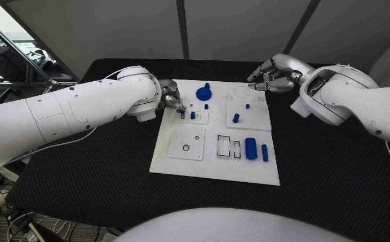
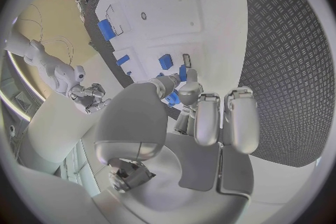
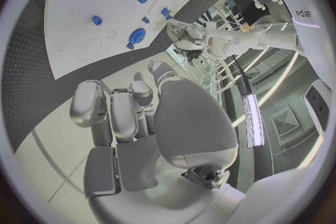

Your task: Assemble the parts on the task board

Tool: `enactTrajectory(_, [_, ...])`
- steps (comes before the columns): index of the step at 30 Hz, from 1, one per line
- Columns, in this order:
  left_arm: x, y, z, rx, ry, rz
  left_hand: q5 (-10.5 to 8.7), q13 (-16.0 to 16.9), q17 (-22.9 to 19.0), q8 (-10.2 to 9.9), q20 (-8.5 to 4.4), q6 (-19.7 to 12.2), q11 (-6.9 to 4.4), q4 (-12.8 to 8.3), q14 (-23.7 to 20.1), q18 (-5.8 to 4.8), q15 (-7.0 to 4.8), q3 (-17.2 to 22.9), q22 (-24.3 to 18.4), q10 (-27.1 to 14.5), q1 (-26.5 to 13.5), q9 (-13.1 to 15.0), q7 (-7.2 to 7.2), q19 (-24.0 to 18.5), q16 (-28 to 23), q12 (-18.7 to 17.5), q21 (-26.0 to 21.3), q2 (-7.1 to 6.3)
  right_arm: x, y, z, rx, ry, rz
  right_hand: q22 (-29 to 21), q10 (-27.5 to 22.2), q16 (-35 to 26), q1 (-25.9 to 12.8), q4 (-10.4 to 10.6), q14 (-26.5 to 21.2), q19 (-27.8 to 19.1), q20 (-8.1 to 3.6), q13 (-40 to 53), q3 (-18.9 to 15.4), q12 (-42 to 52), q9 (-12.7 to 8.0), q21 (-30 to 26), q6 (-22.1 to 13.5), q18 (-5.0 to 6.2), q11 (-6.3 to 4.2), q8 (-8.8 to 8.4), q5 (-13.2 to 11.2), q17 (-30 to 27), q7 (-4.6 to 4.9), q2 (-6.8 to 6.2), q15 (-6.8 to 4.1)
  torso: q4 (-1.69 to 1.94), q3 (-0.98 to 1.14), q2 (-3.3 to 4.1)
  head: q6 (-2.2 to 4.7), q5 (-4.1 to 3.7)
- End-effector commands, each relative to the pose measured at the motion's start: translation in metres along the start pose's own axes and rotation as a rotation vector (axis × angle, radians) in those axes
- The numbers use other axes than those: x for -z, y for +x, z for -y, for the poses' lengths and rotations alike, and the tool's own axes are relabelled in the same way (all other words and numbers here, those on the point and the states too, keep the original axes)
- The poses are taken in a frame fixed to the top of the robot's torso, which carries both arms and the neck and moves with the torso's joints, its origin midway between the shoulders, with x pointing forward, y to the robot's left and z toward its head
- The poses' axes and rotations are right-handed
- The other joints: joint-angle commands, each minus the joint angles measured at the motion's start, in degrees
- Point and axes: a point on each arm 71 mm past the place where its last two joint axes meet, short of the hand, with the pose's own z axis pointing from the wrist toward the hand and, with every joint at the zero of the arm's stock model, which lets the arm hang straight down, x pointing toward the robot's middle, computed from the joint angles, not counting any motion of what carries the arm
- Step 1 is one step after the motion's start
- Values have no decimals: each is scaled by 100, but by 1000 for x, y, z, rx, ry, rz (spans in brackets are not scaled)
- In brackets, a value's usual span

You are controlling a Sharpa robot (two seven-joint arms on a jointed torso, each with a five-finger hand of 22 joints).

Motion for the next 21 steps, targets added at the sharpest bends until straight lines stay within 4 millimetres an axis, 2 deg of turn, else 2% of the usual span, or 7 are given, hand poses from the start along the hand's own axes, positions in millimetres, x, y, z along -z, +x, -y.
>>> enactTrajectory(1, [0, 2, 0, -17, -10, -12, 17, 2, 645, 28, -47, 26, -11, -412, 369, -480, -40, 433, 866, 39, -50, 5, -41, 152, 19, 2, 23, 2, 0, -1, -1, 4, -4, -2, -1, -26, -30, 17, 19, 185, 27, 7, -4, 2, -3, -8, -38, -39, 101, -13, 23, 28, 1, -13, -35, -30, 3, 0, 2, -10, 6])
enactTrajectory(6, [0, 4, -1, -28, -16, -32, 16, -7, 644, 36, -48, 28, -13, -414, 369, -479, -41, 435, 864, 35, -57, 9, -45, 150, 18, -5, 20, -5, 0, -1, -1, 4, -4, -2, -1, -26, -30, 17, 19, 185, 27, 7, -4, 2, -3, -8, -38, -39, 101, -13, 23, 28, 1, -13, -35, -30, 2, -5, 1, -15, 3])
enactTrajectory(21, [-2, 9, -3, -44, -24, -61, 17, -25, 643, 64, -53, 23, -26, -448, 369, -477, -48, 458, 858, 26, -63, 22, -60, 145, 17, -20, 8, -38, 0, -1, -1, 4, -5, -2, -1, -26, -30, 17, 19, 185, 27, 7, -4, 2, -3, -8, -38, -39, 101, -13, 23, 28, 1, -13, -35, -30, 6, 1, -1, -30, -17])
